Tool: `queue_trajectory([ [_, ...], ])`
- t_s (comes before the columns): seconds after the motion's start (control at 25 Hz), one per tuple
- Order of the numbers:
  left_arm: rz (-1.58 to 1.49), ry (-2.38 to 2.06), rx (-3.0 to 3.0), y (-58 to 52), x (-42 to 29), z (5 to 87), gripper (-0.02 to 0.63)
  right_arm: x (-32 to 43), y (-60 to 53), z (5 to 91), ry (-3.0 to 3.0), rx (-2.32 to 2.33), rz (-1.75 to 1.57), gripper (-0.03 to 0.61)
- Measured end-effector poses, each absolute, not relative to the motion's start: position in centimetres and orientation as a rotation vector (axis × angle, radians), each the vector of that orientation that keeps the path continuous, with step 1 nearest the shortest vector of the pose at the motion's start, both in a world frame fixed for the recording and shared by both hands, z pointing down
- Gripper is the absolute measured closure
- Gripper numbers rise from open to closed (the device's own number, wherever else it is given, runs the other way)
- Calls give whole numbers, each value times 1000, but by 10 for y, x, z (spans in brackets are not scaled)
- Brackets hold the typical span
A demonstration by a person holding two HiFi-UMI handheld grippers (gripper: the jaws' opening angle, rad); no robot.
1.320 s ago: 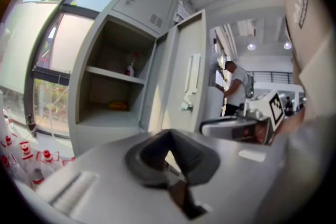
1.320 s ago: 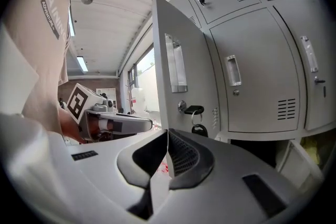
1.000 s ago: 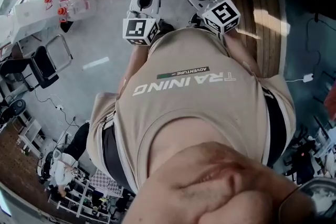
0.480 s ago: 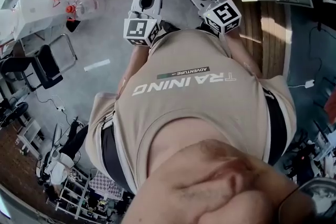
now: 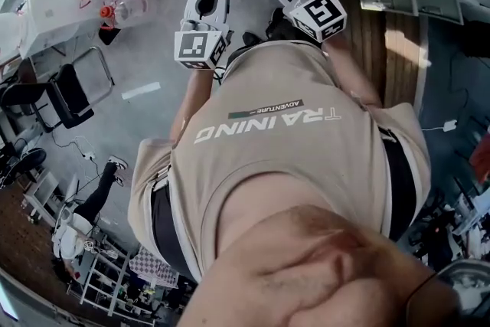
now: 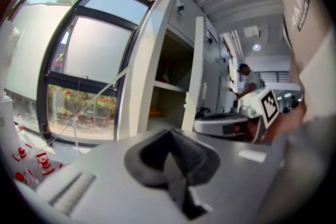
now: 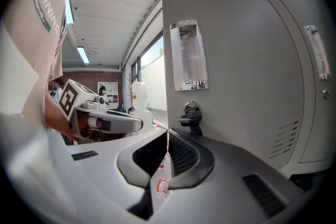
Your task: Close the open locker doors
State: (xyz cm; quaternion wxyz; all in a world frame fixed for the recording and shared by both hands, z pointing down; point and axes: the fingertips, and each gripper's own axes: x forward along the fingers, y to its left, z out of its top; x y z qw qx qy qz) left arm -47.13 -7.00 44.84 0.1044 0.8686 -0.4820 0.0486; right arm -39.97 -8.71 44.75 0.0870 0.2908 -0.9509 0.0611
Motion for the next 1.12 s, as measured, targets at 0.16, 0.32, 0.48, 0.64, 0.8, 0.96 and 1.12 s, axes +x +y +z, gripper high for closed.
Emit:
queue_trajectory([
  [0.16,141,-1476,2522,-92,-466,453,614,-403,-107,451,-2856,796,200,563],
  [0.32,140,-1565,2476,-109,-465,450,614,-404,-128,457,-2878,727,232,563],
  [0.48,136,-1662,2429,-131,-472,446,614,-408,-153,458,-2892,644,202,563],
  [0.64,129,-1730,2386,-145,-476,446,614,-407,-170,464,-2890,604,174,563],
  [0.8,127,-1759,2372,-148,-477,447,614,-403,-180,470,-2867,614,132,563],
  [0.96,123,-1741,2381,-155,-477,447,614,-404,-195,477,-2827,645,69,563],
  [1.12,124,-1687,2419,-150,-478,446,614,-403,-200,480,-2798,729,77,563],
])
